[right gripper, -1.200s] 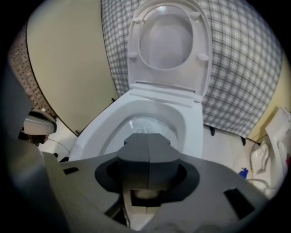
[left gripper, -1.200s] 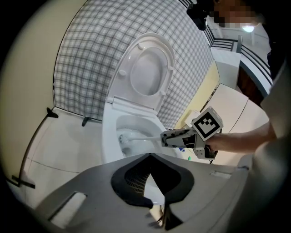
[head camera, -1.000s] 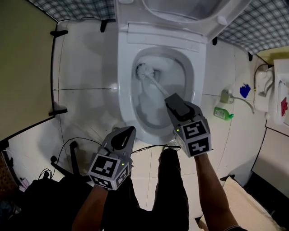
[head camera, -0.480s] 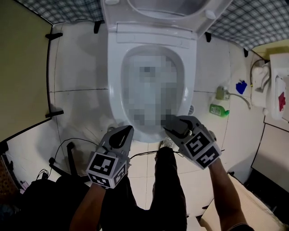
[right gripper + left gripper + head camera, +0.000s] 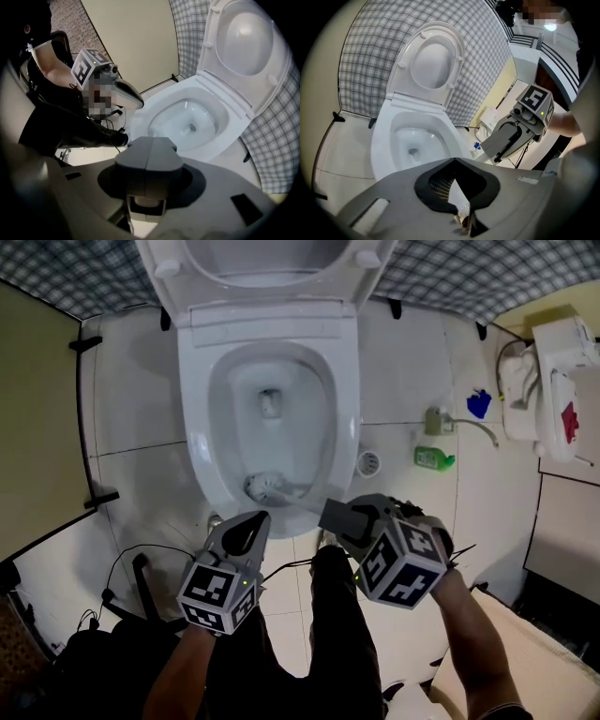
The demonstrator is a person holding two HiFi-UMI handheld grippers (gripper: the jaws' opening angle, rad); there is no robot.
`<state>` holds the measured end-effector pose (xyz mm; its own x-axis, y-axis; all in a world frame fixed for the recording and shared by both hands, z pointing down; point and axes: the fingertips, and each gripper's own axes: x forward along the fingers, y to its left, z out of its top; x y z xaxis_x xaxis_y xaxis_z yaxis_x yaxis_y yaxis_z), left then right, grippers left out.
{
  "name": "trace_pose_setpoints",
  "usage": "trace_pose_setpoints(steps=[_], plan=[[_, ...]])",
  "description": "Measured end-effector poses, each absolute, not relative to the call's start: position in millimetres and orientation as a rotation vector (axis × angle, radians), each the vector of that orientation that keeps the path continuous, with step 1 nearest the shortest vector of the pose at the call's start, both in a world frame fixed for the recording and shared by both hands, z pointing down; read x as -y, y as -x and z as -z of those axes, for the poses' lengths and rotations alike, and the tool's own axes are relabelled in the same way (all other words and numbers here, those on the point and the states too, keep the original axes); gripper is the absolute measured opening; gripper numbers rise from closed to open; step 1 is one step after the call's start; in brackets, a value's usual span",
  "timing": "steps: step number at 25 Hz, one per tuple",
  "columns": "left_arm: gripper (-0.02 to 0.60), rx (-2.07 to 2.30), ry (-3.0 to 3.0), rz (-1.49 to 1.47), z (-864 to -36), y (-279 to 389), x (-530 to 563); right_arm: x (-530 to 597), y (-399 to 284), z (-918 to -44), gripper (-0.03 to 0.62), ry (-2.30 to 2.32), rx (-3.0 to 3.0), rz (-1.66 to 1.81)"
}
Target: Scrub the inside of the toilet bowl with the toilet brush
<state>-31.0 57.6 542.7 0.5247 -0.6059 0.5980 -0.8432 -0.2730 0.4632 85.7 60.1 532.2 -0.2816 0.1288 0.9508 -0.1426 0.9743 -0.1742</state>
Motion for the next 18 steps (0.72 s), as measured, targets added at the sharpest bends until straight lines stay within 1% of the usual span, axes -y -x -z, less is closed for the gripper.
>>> trace_pose_setpoints(steps=[6,14,18], plan=[[0.008,1.171,-2.022,-0.408,-534.2,28.8,-53.9,-40.5,-102.6,-539.0,0.176,-0.137,1.706,-0.079],[0.008,1.199,-2.018,-0.407,-528.0,48.3,-64.1,-4.6,-84.4,-577.9,0.176,-0.309,1.644,0.001],[0.008,1.214,-2.01,-0.382,-527.6,57.6,-71.4,29.4,-97.0,-575.3,0.176,-0.462,1.594,0.058]])
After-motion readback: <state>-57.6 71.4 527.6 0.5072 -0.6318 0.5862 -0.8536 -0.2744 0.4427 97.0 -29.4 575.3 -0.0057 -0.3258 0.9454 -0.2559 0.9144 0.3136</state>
